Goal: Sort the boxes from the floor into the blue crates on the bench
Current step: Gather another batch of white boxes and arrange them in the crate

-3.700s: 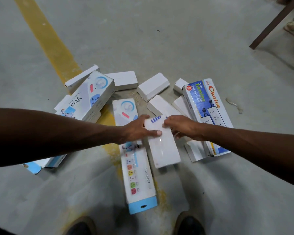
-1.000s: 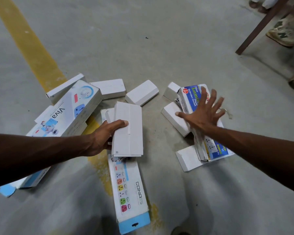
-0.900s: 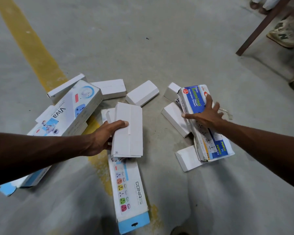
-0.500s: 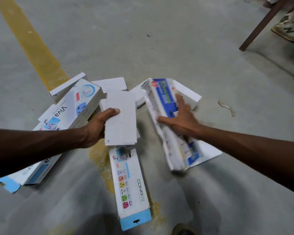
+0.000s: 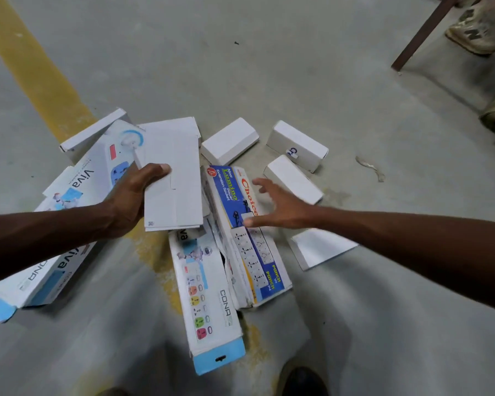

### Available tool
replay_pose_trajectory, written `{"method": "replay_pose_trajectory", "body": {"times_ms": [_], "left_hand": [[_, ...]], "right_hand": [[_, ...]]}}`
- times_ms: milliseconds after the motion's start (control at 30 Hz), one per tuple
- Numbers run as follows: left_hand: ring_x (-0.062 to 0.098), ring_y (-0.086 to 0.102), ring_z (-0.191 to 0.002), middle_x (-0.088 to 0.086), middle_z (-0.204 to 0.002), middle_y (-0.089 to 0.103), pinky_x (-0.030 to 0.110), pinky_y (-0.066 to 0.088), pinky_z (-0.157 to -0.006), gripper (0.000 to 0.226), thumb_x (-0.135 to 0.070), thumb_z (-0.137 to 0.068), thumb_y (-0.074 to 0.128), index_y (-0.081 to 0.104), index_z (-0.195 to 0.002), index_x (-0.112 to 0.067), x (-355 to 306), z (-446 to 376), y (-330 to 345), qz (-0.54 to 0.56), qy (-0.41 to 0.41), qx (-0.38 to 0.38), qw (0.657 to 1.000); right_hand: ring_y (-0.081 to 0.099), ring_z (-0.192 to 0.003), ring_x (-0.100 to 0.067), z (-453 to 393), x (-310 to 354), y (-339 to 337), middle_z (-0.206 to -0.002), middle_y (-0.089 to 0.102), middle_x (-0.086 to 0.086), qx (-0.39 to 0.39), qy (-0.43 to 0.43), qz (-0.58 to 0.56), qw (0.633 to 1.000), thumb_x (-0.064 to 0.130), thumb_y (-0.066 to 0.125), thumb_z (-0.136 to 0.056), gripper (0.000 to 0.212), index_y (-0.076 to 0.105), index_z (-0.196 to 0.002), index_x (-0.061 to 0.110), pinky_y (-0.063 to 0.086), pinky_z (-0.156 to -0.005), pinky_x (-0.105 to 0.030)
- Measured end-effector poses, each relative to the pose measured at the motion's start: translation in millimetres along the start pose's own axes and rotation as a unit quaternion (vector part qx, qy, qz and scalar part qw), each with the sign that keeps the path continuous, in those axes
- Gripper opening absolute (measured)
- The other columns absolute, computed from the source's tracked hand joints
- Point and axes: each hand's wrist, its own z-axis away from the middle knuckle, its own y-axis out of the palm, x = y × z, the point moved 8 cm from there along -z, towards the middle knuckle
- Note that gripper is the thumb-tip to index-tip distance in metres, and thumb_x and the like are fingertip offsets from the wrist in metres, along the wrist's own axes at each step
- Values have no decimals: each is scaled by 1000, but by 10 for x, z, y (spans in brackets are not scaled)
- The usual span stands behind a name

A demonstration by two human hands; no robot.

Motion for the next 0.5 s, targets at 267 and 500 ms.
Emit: {"method": "replay_pose_trajectory", "body": {"times_ms": [267,500], "left_hand": [[19,77,-80,7,-108,78,27,62,-63,30,-36,-96,57,65,-118,-18,175,-24,208,-38,-62,46,996],[27,76,-94,11,-116,76,34,61,-73,101,-70,-47,86,60,-129,-18,171,-34,282,-69,-58,70,993]], "right_hand": [[39,-134,-24,562,-1246,-74,-154,35,3,138,-1,417,898,87,77,-49,133,21,-157,34,33,-110,-43],[46,-130,-27,407,-1238,77,-150,43,-3,113,-55,488,864,67,73,-70,111,20,-158,26,34,-109,-42]]}}
